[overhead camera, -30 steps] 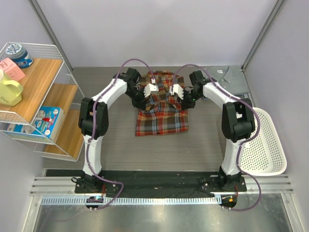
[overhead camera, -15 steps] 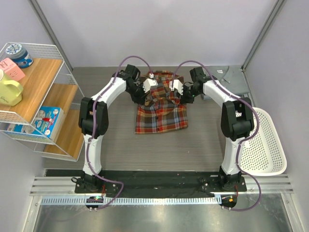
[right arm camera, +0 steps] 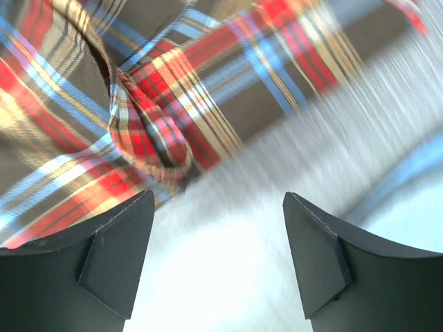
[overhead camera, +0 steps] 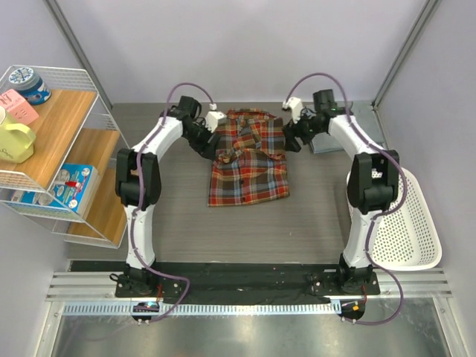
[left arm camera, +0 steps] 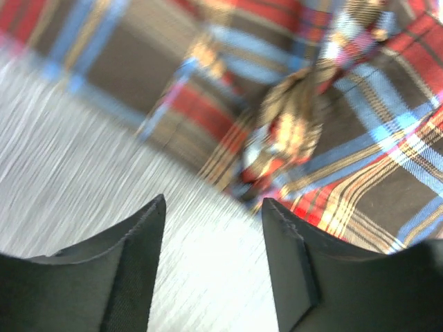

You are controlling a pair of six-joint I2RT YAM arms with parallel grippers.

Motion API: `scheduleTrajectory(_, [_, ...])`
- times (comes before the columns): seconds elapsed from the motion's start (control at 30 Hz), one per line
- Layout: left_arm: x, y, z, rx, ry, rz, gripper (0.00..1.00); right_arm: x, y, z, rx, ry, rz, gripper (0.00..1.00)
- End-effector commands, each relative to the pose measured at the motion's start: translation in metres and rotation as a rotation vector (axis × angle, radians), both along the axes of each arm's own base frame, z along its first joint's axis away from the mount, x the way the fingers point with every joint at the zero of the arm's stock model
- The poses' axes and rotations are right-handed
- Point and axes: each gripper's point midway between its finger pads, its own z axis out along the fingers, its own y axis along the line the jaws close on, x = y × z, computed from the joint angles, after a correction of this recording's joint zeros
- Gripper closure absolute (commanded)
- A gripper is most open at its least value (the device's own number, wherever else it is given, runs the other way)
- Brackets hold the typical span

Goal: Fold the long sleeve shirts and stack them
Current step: Fold the shirt

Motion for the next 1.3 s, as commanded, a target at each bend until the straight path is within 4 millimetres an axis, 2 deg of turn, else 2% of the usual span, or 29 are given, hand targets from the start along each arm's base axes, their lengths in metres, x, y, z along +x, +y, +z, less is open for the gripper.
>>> scheduleTrajectory(0.0, [-0.005, -0.004, 0.074, -0.173, -0.035, 0.115, 0.37, -0.034, -0.011, 0.074, 0.277, 0.200, -0.279, 0.21])
scheduleTrajectory(0.03, [-0.007, -0.006, 0.078, -0.190, -0.033, 0.115, 0.33, -0.045, -0.005, 0.073, 0.328, 0.265, -0.285, 0.22])
scheduleTrajectory(0.07, [-0.009, -0.010, 0.081, -0.208, -0.027, 0.108, 0.26, -0.063, -0.003, 0.060, 0.363, 0.360, -0.306, 0.23])
scheduleTrajectory(0.13, [-0.013, -0.023, 0.087, -0.230, -0.018, 0.075, 0.24, -0.083, 0.006, 0.055, 0.433, 0.481, -0.354, 0.25])
scheduleTrajectory(0.17, [-0.015, -0.033, 0.086, -0.229, -0.019, 0.054, 0.23, -0.099, 0.011, 0.044, 0.471, 0.570, -0.362, 0.26])
scheduleTrajectory(0.23, [-0.011, -0.045, 0.086, -0.233, -0.029, 0.033, 0.23, -0.103, 0.017, 0.040, 0.530, 0.621, -0.407, 0.27])
scheduleTrajectory(0.27, [-0.006, -0.058, 0.081, -0.232, -0.038, 0.018, 0.23, -0.104, 0.019, 0.030, 0.553, 0.630, -0.416, 0.27])
scheduleTrajectory(0.33, [0.001, -0.070, 0.074, -0.211, -0.043, 0.021, 0.23, -0.107, 0.021, 0.023, 0.579, 0.664, -0.456, 0.26])
scheduleTrajectory(0.37, [0.000, -0.082, 0.071, -0.207, -0.044, 0.003, 0.23, -0.112, 0.021, 0.014, 0.577, 0.687, -0.463, 0.26])
scheduleTrajectory(0.4, [0.008, -0.091, 0.067, -0.211, -0.048, 0.001, 0.23, -0.111, 0.021, 0.010, 0.580, 0.681, -0.464, 0.26])
scheduleTrajectory(0.47, [0.009, -0.108, 0.065, -0.219, -0.044, -0.004, 0.23, -0.117, 0.022, -0.003, 0.581, 0.716, -0.492, 0.25])
scheduleTrajectory(0.5, [0.014, -0.116, 0.068, -0.231, -0.061, -0.010, 0.23, -0.114, 0.023, -0.004, 0.597, 0.708, -0.489, 0.25])
scheduleTrajectory(0.53, [0.015, -0.122, 0.060, -0.231, -0.048, -0.004, 0.23, -0.116, 0.025, -0.006, 0.610, 0.737, -0.508, 0.25])
scheduleTrajectory(0.67, [0.015, -0.145, 0.051, -0.221, -0.076, -0.010, 0.23, -0.121, 0.029, -0.005, 0.649, 0.753, -0.501, 0.24])
scheduleTrajectory(0.9, [0.012, -0.159, 0.033, -0.229, -0.047, -0.013, 0.24, -0.140, 0.045, -0.022, 0.640, 0.826, -0.472, 0.24])
scheduleTrajectory(0.97, [0.014, -0.159, 0.020, -0.207, -0.037, 0.002, 0.24, -0.146, 0.046, -0.027, 0.641, 0.871, -0.477, 0.24])
scheduleTrajectory(1.07, [0.026, -0.148, 0.000, -0.133, -0.059, 0.053, 0.30, -0.161, 0.045, -0.039, 0.608, 0.938, -0.479, 0.27])
scheduleTrajectory(1.2, [0.033, -0.139, -0.023, -0.068, -0.063, 0.083, 0.40, -0.182, 0.039, -0.055, 0.548, 0.995, -0.510, 0.36])
scheduleTrajectory(1.27, [0.036, -0.138, -0.028, -0.058, -0.064, 0.094, 0.45, -0.190, 0.036, -0.060, 0.516, 1.024, -0.543, 0.43])
